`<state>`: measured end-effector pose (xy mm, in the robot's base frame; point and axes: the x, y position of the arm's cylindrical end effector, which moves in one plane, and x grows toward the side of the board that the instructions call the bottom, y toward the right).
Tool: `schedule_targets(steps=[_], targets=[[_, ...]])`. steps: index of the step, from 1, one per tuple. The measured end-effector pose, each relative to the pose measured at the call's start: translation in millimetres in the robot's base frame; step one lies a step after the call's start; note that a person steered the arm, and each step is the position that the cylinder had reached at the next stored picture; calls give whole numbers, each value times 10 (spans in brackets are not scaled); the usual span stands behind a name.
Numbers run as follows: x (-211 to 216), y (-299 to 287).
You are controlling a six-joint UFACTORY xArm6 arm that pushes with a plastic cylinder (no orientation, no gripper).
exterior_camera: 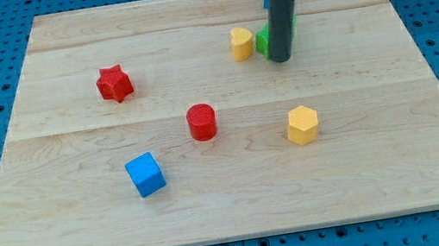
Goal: Move green star along with the green circle to the bottom of blue triangle
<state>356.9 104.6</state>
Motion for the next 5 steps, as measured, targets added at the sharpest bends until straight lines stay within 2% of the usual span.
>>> schedule_targets(steps=[2,5], targets=[[-328,279],[-188,235]])
